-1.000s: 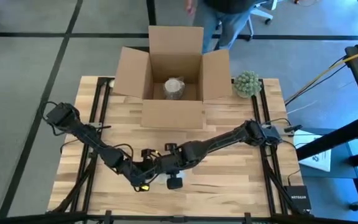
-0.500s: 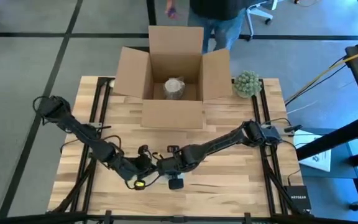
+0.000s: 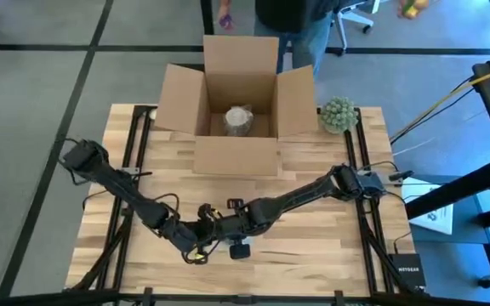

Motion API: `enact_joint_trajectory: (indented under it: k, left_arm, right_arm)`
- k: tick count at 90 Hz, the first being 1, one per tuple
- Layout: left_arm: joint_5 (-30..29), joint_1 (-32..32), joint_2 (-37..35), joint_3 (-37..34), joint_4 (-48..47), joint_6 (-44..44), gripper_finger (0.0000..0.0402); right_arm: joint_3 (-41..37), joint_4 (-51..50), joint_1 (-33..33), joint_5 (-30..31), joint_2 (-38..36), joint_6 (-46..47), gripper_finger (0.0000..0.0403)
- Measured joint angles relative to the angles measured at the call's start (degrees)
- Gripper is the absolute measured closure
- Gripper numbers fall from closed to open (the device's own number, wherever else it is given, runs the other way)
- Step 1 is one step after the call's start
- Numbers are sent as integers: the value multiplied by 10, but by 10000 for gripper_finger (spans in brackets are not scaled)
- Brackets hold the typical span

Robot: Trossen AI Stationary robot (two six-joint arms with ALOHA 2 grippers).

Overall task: Wrap mug
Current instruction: Wrap the dark green mug using the transparent bubble wrap

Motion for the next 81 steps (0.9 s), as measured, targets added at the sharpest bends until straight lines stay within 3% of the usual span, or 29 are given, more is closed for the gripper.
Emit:
enact_joint_trajectory:
  k: [55,81]
  left_arm:
    - [-2,2,10,0,-1,-4,402]
    - [-2,-2,10,-1,-3,-3,402]
  right_arm:
    - [150,-165,2,0,-6,-7,402]
    - [162,-242,45,0,-6,-5,402]
